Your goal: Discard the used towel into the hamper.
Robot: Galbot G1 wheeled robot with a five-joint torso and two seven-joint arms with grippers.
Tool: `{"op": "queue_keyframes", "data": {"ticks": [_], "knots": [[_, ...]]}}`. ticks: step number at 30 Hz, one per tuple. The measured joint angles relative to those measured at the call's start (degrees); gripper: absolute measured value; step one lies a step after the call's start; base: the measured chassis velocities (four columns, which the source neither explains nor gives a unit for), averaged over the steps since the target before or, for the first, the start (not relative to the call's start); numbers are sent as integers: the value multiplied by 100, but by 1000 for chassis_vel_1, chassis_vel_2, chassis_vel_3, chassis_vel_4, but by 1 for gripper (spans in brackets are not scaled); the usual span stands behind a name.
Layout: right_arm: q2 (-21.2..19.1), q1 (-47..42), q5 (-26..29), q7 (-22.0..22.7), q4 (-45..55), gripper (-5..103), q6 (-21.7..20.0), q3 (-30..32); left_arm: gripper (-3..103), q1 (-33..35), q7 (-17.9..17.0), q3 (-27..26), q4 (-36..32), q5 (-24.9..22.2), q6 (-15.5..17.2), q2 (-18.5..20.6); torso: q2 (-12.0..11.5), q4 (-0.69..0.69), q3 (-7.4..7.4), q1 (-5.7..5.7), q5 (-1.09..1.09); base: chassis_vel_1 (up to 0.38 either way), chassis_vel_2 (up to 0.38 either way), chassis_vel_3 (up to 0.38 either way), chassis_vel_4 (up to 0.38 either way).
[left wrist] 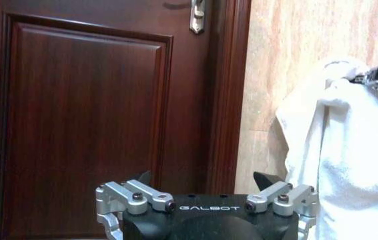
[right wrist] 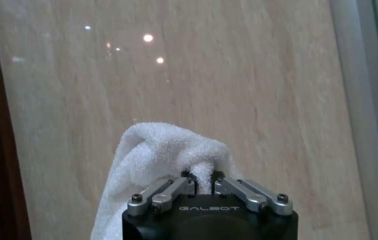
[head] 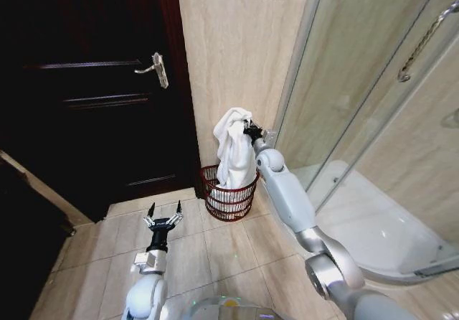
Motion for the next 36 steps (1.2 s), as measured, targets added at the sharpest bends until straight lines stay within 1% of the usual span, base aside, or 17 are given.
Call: {"op": "queue_keyframes", "data": {"ticks": [3, 8, 10, 15, 23, 27, 30, 32, 35, 36], "knots": [[-73, -111, 8, -19, 82, 11, -3, 42, 100, 28, -2, -38, -56, 4, 0, -28, -96, 0, -64, -33, 0, 0, 0, 0, 0], [-130, -213, 15, -23, 170, 11, -8, 52, 100, 39, -5, -53, -80, -3, 0, -17, -183, -1, -112, -71, 1, 0, 0, 0, 0], [-147, -269, 12, -22, 215, 11, -8, 53, 100, 36, -7, -42, -83, -5, -7, -19, -247, -1, -154, -96, 0, 0, 0, 0, 0], [-172, -412, -56, -1, 395, 11, -8, 51, 100, 52, 3, -31, -84, -4, -46, -87, -381, -1, -240, -142, 0, 0, 0, 0, 0], [-161, -463, -171, 7, 435, 11, -7, 39, 100, 79, 12, -63, -43, -40, -100, -45, -529, 0, -327, -203, 0, 0, 0, 0, 0], [-137, -495, -198, 24, 477, 11, -7, 25, 100, 76, 15, -58, -9, -53, -119, -39, -617, 0, -386, -234, 0, 0, 0, 0, 0], [-139, -555, -264, 53, 537, 11, -23, -12, 100, 40, 19, -35, 49, -55, -140, -67, -724, 0, -456, -267, 0, 0, 0, 0, 0], [-142, -561, -270, 57, 546, 11, -27, -15, 100, 39, 19, -34, 52, -55, -141, -69, -735, 0, -464, -271, 0, 0, 0, 0, 0], [-194, -620, -290, 89, 636, 11, -64, -22, 100, 39, 22, -31, 63, -59, -160, -74, -843, 0, -536, -309, 0, 0, 0, 0, 0], [-194, -620, -290, 89, 636, 11, -64, -22, 100, 39, 22, -31, 63, -59, -160, -74, -843, 0, -536, -309, 0, 0, 0, 0, 0]]}}
